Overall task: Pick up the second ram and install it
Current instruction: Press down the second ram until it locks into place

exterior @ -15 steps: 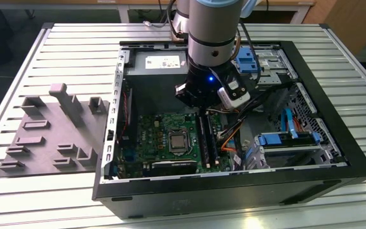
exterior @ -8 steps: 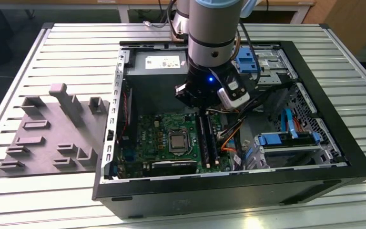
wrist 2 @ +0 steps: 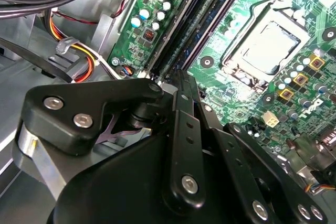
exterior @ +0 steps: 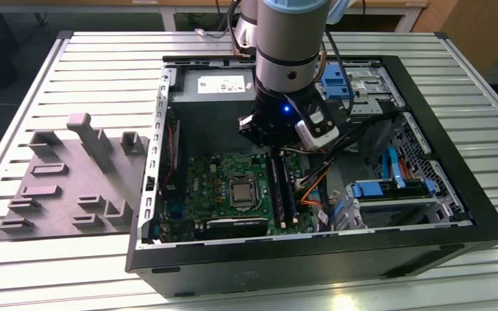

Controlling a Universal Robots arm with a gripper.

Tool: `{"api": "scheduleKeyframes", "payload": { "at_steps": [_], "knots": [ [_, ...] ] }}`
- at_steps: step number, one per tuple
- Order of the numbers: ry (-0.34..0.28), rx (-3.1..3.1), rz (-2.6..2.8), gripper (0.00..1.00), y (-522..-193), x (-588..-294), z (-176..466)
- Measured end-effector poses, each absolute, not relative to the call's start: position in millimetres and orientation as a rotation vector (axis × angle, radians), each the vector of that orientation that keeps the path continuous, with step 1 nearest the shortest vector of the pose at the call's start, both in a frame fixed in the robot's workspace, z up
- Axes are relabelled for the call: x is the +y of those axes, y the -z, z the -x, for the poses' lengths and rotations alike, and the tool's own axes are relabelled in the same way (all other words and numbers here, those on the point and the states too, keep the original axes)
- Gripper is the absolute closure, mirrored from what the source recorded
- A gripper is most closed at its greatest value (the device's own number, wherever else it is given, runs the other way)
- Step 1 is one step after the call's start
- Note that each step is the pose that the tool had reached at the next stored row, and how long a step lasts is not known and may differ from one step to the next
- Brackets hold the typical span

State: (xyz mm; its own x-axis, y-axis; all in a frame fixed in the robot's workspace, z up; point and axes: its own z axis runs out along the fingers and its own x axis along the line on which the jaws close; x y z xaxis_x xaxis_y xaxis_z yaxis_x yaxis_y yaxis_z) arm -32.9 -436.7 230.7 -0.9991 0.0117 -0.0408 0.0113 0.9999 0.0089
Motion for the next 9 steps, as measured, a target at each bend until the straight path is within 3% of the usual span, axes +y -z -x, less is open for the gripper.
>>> {"api": "scheduleKeyframes", "payload": {
  "at_steps": [9],
  "knots": [
    [-0.013, 3.101, -0.018, 0.89, -227.7, -436.3, 32.9]
  ]
}}
